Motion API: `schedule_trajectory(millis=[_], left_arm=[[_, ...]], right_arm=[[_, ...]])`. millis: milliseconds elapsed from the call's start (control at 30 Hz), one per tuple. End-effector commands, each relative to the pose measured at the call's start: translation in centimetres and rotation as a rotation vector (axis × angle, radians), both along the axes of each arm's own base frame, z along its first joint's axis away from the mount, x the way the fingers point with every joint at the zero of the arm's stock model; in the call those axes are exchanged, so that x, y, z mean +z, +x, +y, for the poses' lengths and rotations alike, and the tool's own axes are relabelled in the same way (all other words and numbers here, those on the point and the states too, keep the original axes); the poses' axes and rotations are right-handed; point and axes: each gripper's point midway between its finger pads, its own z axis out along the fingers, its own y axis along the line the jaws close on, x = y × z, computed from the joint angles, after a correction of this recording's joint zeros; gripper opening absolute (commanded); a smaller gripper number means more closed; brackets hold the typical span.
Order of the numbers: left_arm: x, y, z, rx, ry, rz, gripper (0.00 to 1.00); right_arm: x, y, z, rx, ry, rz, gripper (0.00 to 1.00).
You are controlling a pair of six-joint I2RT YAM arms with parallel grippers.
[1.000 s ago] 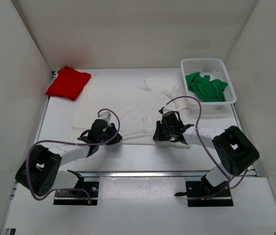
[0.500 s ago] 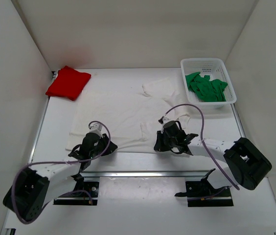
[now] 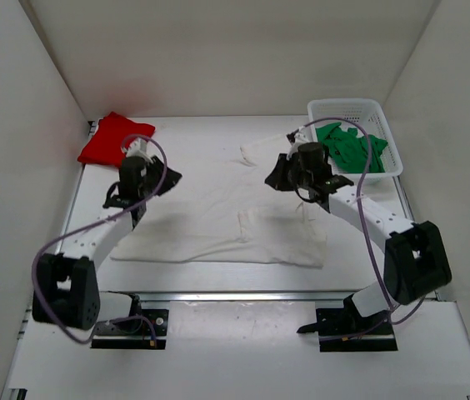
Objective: Fold and stack the t-shirts
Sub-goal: Grap the side of the flattened tshirt furthest away from the robot with both arms
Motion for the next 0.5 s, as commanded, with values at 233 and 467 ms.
schedule_trajectory(millis=[233,467], left_arm=[[-5.0,13.5,10.2,0.247,0.178,0.198,0.32],[-8.2,16.6,16.7,0.366,0.256,0.283,0.36]], right_arm=[[0.9,5.7,1.1,0.017,0.054,-0.089,0.00],[0.4,5.4,2.0,0.056,0.087,-0.091,0.00]])
